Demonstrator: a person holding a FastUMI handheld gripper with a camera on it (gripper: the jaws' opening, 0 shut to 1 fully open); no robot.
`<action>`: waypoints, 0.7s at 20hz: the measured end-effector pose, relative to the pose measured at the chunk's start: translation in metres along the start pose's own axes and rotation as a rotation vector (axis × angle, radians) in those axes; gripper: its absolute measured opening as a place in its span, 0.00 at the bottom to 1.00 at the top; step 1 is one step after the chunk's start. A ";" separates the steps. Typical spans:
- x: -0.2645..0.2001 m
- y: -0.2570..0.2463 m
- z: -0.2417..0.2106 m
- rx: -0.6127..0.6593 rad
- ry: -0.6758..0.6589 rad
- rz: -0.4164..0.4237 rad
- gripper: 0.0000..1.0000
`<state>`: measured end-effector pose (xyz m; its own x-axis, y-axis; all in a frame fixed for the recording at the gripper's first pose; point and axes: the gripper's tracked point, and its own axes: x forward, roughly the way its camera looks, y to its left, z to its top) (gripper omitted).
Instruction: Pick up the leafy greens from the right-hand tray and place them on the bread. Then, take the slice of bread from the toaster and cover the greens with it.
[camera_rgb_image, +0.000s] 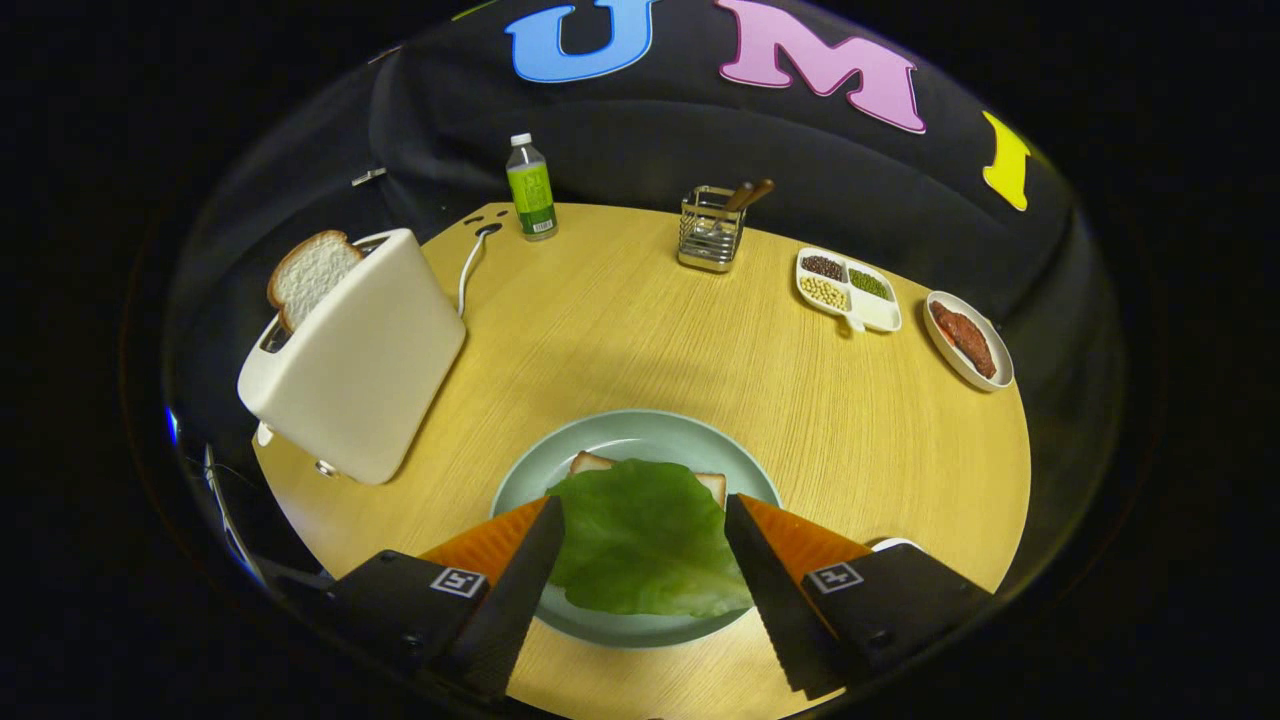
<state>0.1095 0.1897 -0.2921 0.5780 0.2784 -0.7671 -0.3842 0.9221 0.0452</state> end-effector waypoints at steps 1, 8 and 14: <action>-0.005 0.003 0.006 0.001 -0.023 0.001 1.00; -0.043 0.054 0.062 -0.092 -0.169 0.031 1.00; -0.068 0.124 0.119 -0.151 -0.284 0.143 0.99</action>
<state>0.1079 0.3169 -0.1581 0.6798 0.4851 -0.5500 -0.5655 0.8243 0.0280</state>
